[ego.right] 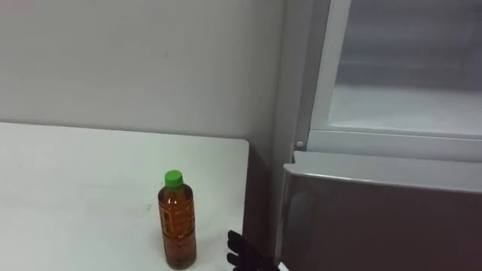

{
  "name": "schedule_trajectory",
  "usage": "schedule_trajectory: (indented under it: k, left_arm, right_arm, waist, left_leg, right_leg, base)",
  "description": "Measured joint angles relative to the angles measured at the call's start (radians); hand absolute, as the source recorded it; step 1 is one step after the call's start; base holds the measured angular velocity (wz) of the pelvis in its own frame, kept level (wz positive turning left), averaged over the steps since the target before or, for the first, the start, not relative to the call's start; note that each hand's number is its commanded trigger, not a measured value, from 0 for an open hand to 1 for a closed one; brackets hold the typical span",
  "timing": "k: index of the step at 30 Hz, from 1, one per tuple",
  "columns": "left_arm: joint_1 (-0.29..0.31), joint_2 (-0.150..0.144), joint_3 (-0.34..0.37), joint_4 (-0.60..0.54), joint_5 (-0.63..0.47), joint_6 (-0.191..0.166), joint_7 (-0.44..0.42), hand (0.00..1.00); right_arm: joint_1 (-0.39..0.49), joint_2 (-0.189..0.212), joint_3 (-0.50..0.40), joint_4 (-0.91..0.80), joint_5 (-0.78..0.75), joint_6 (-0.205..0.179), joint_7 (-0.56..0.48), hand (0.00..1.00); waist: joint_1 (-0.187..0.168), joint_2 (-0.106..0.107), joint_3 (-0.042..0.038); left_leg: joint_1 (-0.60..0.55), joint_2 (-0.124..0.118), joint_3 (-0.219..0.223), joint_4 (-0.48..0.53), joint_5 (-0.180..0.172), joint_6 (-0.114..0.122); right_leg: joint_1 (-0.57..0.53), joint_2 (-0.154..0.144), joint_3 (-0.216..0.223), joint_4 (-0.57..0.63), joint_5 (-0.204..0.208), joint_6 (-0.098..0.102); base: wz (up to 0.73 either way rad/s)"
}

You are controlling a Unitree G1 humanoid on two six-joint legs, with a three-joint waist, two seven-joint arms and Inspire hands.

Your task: Put the bottle in the upper fridge

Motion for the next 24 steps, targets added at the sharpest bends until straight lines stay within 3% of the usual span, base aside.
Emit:
schedule_trajectory:
  k: [5,10,16,24]
  left_arm:
    - [0.001,0.008,-0.006,0.039,0.002,0.003,0.024,0.0]
    - [0.016,0.028,-0.043,0.068,0.045,0.049,0.033,0.0]
    - [0.037,0.028,-0.074,0.068,0.169,0.095,0.034,0.0]
    - [0.031,0.025,-0.092,0.066,0.23,0.115,0.034,0.0]
  right_arm:
    - [-0.051,0.001,0.019,-0.01,0.004,0.0,-0.009,0.0]
    - [-0.072,0.001,0.023,-0.029,0.039,0.0,-0.032,0.0]
    - [-0.088,0.0,0.027,-0.083,0.042,0.0,-0.059,0.0]
    - [-0.103,-0.004,0.039,-0.132,0.043,-0.001,-0.089,0.0]
  waist:
    - [0.001,0.002,0.0018]
    - [0.003,0.009,0.0061]
    - [0.001,0.021,0.0093]
    - [0.001,0.022,0.0078]
  left_leg:
    - [0.012,0.0,-0.003,-0.001,0.0,0.0]
    - [0.013,0.0,-0.003,-0.001,0.0,0.0]
    - [0.009,0.001,-0.005,0.005,0.0,0.0]
    - [0.0,0.001,-0.014,0.015,0.0,0.001]
  right_leg:
    - [0.013,0.0,-0.003,-0.003,0.0,0.0]
    - [0.015,0.0,-0.002,-0.002,0.001,0.001]
    - [0.014,-0.001,-0.004,-0.002,0.001,0.001]
    - [0.013,-0.001,-0.015,-0.001,0.002,0.0]
  base:
    - [0.0]
    - [0.0]
    - [0.0]
    - [0.03]
